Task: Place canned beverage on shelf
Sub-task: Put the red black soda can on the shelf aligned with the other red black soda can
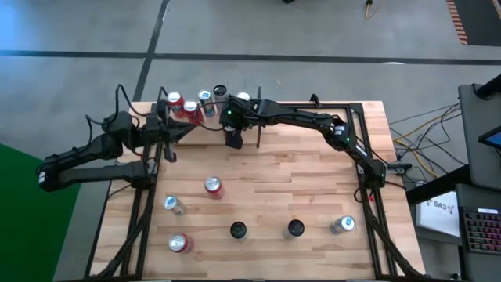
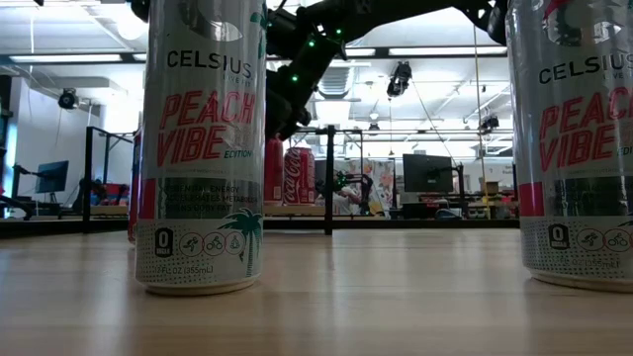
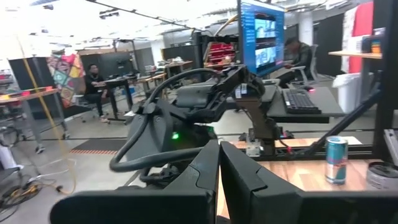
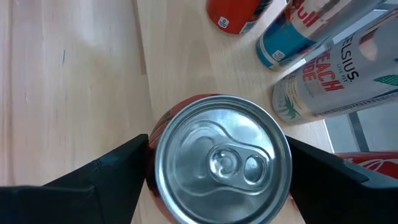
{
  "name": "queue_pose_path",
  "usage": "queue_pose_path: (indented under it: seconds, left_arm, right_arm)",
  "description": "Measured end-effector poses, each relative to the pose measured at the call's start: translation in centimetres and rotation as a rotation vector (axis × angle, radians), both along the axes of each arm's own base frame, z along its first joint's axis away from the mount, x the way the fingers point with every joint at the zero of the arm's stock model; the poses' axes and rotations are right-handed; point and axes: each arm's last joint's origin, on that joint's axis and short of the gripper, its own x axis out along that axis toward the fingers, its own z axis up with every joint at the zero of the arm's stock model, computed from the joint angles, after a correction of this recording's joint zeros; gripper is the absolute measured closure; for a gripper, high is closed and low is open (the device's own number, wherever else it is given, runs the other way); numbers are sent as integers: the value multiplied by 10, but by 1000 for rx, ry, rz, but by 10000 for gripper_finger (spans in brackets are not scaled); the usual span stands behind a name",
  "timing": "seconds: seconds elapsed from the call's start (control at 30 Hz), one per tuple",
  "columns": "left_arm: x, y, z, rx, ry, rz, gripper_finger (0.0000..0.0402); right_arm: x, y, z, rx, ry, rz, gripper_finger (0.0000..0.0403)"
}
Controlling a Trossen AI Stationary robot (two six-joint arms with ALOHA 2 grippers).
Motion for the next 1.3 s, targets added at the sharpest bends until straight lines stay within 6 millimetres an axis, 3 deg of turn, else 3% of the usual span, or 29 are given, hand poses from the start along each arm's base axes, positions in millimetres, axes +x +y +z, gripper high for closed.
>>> queue_pose_path:
  seconds: [0.5, 0.83, 1.1, 1.3]
  left_arm:
    - [1, 1, -1, -3, 7, 5, 402]
    - [15, 5, -8, -16, 64, 6, 402]
    - [41, 13, -15, -63, 88, 2, 402]
    - [69, 21, -30, -122, 141, 3, 402]
  right_arm:
    - [-1, -3, 11, -24, -55, -8, 64]
    - [-22, 6, 61, -58, -131, 7, 70]
    - [-66, 23, 116, -67, -133, 24, 74]
    - [-96, 35, 139, -57, -104, 33, 74]
